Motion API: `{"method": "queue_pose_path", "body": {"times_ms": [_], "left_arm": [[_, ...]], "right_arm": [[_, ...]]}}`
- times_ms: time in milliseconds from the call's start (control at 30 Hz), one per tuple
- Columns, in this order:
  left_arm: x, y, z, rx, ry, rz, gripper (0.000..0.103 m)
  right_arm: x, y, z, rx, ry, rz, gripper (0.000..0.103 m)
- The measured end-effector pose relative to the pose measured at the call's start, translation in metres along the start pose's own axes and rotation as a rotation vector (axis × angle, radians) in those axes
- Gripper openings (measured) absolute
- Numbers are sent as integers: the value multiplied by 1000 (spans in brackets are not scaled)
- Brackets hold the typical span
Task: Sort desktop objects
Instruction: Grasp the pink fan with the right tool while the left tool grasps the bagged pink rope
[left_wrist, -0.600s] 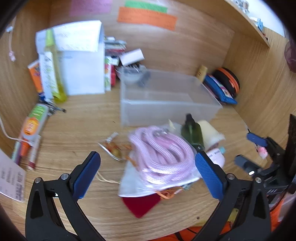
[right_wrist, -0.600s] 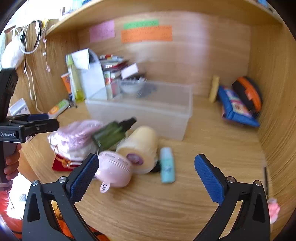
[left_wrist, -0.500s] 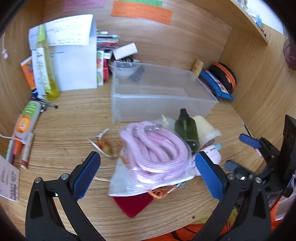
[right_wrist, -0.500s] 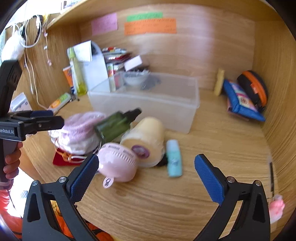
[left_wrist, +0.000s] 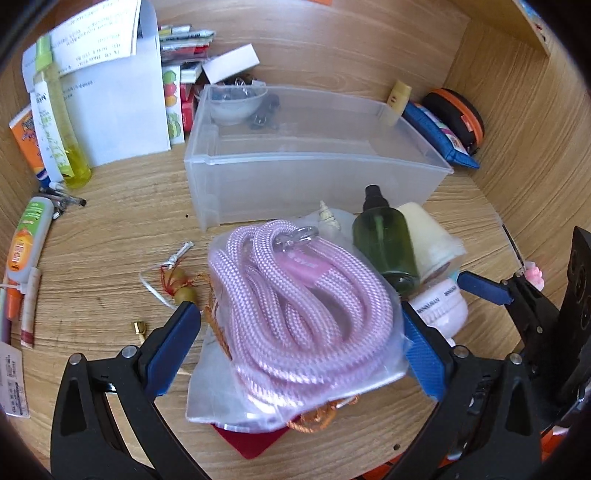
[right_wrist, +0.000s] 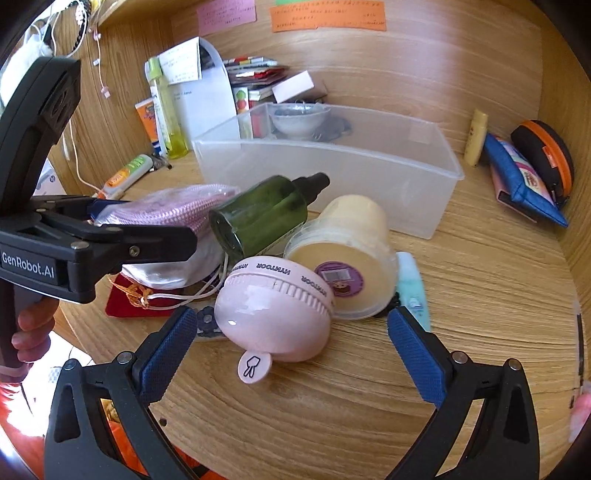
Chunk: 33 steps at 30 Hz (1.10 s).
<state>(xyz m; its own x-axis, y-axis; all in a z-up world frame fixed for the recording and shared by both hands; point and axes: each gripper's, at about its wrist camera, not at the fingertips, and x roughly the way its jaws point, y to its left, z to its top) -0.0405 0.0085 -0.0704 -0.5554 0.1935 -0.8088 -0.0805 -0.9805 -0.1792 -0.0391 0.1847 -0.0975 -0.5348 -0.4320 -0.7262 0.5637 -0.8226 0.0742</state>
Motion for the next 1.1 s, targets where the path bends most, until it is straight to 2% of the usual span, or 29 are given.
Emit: {"method": "queue_pose_path", "body": {"times_ms": [267, 333, 400, 467, 600, 833, 1100], "left_arm": [[24, 9, 4, -54, 43, -3, 103], [27, 12, 4, -70, 42, -5, 103], [26, 17, 3, -87, 30, -12, 103], [22, 21, 2, -94, 8, -7, 103], [13, 25, 2, -82, -37, 6, 82], [10, 31, 7, -114, -64, -26, 71], [-2, 36, 6, -148, -114, -31, 66]], "right_arm": [[11, 3, 3, 26, 20, 20, 101], [14, 4, 3, 28, 24, 16, 97], [16, 3, 2, 28, 32, 15, 85], [18, 1, 2, 33, 42, 33, 77], [17, -2, 2, 47, 37, 35, 63], [12, -7, 0, 63, 23, 26, 63], [-9, -12, 3, 62, -33, -11, 63]]}}
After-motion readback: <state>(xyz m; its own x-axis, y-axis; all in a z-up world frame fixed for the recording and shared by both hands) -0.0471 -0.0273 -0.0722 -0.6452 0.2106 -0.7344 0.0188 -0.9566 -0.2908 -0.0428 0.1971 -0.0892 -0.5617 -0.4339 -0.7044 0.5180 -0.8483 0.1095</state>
